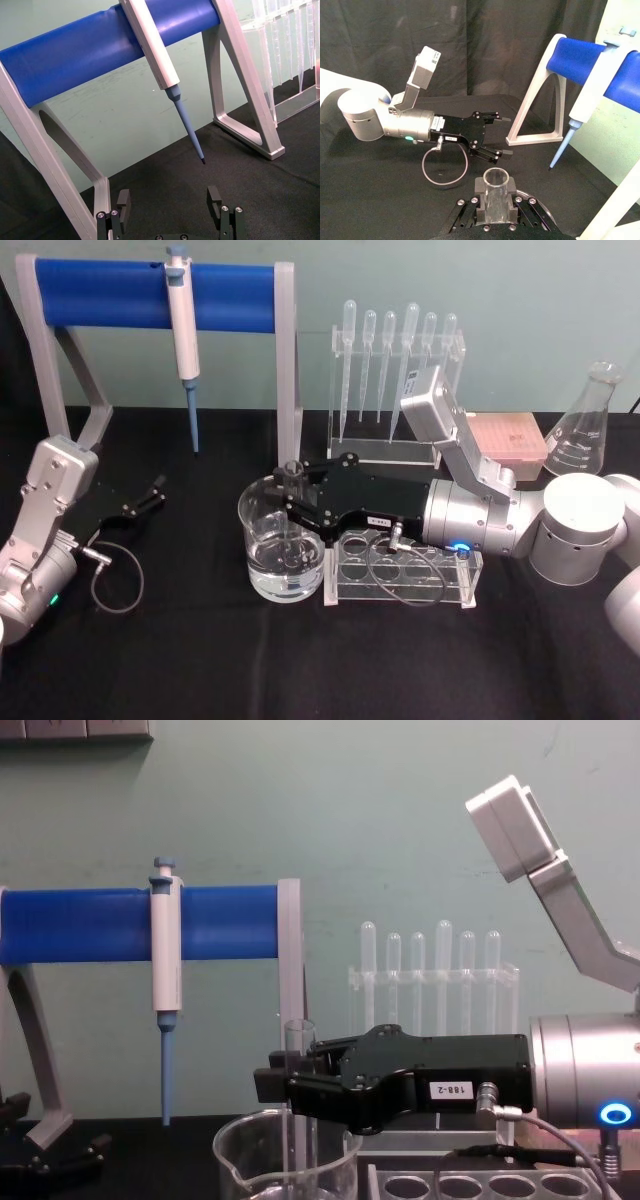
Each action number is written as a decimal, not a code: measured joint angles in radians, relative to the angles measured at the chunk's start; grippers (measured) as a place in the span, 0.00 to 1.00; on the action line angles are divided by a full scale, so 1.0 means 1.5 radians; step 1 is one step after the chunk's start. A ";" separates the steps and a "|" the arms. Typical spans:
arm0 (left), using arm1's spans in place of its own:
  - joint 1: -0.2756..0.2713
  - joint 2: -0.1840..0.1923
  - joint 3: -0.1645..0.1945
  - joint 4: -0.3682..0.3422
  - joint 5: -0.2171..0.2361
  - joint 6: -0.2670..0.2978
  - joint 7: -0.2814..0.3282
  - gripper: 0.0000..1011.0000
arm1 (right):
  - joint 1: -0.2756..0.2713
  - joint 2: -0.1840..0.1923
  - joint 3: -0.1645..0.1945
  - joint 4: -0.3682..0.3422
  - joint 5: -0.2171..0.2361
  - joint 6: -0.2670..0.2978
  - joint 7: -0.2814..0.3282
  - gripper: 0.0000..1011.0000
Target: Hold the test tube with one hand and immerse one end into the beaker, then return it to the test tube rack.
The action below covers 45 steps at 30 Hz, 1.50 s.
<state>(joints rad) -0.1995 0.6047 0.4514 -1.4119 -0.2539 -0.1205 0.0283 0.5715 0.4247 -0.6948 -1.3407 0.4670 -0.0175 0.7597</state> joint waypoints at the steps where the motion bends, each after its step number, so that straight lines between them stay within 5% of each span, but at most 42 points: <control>1: 0.000 0.000 0.000 0.000 0.000 0.000 0.000 0.99 | 0.000 0.000 0.000 0.000 0.000 0.000 0.000 0.24; 22: 0.000 0.000 0.000 0.000 0.000 0.000 0.000 0.99 | 0.000 0.002 0.003 -0.009 0.001 0.002 0.000 0.24; 45: 0.000 0.000 0.000 0.000 0.000 0.000 0.000 0.99 | 0.021 0.055 0.044 -0.138 0.055 0.056 -0.010 0.24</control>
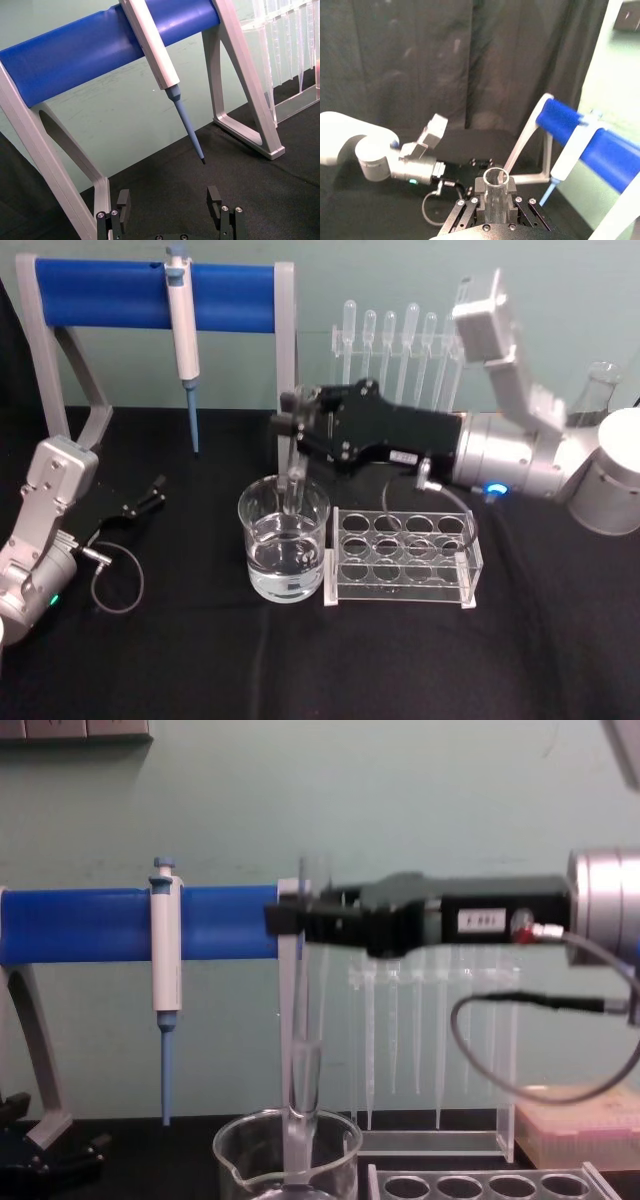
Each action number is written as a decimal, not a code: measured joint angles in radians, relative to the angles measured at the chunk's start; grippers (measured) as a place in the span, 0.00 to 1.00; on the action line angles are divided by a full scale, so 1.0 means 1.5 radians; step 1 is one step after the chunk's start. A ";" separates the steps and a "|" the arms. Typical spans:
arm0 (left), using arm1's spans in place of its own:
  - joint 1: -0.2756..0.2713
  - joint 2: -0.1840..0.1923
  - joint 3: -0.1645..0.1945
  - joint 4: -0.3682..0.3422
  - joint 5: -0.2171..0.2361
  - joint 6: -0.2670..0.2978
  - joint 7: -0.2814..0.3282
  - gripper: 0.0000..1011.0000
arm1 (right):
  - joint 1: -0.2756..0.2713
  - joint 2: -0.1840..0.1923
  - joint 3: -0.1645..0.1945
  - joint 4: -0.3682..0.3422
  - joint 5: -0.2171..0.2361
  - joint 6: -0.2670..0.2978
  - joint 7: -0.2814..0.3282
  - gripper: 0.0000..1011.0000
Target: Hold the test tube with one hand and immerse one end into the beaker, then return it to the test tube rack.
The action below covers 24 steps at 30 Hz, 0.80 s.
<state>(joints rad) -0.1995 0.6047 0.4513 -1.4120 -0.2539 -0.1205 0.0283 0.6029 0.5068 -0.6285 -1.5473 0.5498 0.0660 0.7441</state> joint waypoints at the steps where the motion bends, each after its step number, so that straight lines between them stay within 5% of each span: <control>1: 0.000 0.000 0.000 0.000 0.000 0.000 0.000 0.99 | 0.001 0.003 0.002 -0.004 0.003 0.001 -0.001 0.24; 13: 0.000 0.000 0.000 0.000 0.000 0.000 0.000 0.99 | -0.009 0.067 0.040 -0.068 0.050 0.015 -0.010 0.24; 24: 0.000 0.000 0.000 0.000 0.000 0.000 0.000 0.99 | -0.098 0.163 0.087 -0.145 0.078 -0.004 -0.029 0.24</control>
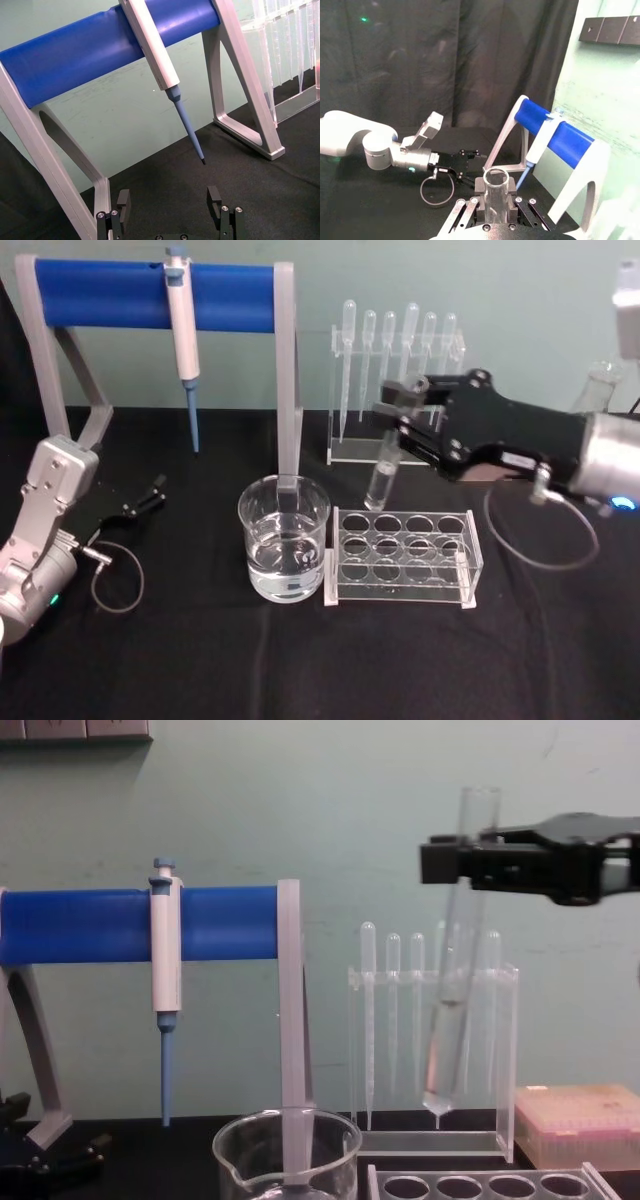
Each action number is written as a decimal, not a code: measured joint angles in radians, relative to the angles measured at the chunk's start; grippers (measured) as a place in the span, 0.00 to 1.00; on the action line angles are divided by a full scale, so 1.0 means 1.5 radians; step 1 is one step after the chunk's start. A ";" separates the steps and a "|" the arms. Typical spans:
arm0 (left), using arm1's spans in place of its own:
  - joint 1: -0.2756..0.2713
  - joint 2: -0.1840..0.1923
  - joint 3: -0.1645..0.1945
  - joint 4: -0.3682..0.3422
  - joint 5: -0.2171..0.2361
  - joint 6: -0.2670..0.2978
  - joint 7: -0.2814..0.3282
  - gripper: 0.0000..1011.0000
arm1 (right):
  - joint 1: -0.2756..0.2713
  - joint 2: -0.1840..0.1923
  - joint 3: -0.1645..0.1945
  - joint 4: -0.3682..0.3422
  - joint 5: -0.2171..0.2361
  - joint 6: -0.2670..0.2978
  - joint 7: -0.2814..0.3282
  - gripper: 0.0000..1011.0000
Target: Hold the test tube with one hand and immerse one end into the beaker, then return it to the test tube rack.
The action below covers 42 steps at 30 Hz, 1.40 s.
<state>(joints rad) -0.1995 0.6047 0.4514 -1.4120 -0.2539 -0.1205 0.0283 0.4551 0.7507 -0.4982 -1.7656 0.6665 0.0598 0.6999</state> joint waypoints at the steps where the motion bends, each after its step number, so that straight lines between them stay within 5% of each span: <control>1: 0.000 0.000 0.000 0.000 0.000 0.000 0.000 0.99 | -0.014 0.008 0.007 -0.005 0.002 -0.011 -0.002 0.24; 13: 0.000 0.000 0.000 0.000 0.000 0.000 0.000 0.99 | -0.078 0.031 0.032 -0.003 -0.004 -0.054 -0.001 0.24; 20: 0.000 0.000 0.000 0.000 0.000 0.000 0.000 0.99 | -0.078 0.020 0.031 0.013 -0.030 -0.072 0.008 0.24; 42: 0.000 0.000 0.000 0.000 0.000 0.000 0.000 0.99 | -0.078 -0.018 0.024 0.073 -0.047 -0.081 0.021 0.24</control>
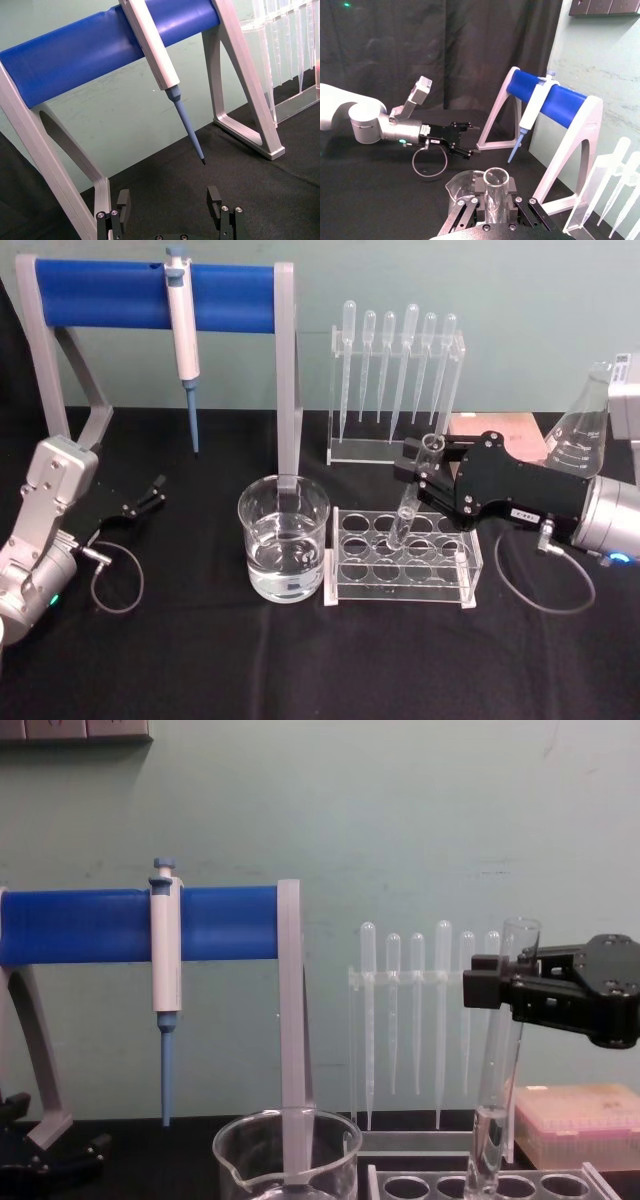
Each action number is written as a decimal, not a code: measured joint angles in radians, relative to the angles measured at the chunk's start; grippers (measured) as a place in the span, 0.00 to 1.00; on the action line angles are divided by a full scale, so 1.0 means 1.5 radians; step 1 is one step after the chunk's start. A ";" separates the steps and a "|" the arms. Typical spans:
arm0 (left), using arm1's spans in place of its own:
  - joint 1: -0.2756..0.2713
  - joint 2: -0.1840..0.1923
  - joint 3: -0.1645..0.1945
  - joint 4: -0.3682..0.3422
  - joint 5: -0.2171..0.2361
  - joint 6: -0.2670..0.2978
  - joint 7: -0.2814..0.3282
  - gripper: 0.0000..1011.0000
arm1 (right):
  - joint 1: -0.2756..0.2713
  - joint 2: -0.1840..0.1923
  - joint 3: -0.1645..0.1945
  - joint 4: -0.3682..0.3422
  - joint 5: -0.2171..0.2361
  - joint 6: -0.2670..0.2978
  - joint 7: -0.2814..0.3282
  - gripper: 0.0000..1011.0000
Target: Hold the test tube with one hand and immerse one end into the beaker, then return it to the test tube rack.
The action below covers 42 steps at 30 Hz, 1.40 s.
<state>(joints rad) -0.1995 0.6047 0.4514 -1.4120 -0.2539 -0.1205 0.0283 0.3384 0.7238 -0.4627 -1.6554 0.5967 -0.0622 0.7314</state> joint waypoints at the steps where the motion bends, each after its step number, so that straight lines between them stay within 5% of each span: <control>1: 0.000 0.000 0.000 0.000 0.000 0.000 0.000 0.99 | 0.000 -0.001 0.000 0.001 -0.001 -0.001 0.000 0.24; 42: 0.000 0.000 0.000 0.000 0.000 0.000 0.000 0.99 | -0.010 -0.037 -0.015 0.044 -0.035 -0.020 -0.001 0.24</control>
<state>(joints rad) -0.1995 0.6047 0.4514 -1.4120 -0.2539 -0.1205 0.0283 0.3230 0.6681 -0.4850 -1.5891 0.5438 -0.0928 0.7295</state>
